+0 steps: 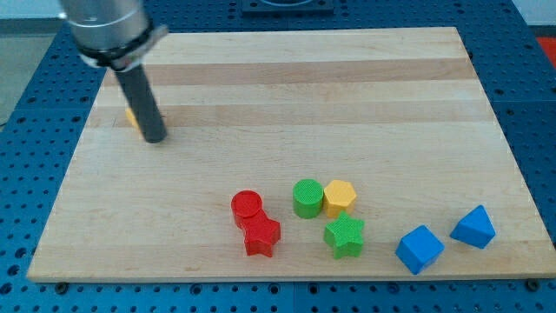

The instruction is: Slide the yellow hexagon to the yellow heart

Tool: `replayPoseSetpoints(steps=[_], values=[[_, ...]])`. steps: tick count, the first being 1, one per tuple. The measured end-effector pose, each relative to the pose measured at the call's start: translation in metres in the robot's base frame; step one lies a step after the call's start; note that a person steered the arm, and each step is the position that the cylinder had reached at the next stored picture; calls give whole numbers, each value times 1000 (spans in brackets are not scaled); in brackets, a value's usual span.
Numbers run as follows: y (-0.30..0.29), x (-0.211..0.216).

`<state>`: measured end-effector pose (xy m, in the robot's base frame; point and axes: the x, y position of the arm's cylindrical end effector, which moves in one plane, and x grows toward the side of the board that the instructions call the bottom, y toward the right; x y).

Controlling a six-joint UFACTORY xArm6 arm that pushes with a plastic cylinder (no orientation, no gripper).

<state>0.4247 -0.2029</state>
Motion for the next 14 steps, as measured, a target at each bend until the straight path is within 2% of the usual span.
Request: replayPoseSetpoints(steps=[1,2,4,6,7,8,9,10,12,14], values=[[11,0],[72,-1],[255,-1],[413,-7],[470,40],[429,99],[323,120],[323,136],[266,133],[246,59]])
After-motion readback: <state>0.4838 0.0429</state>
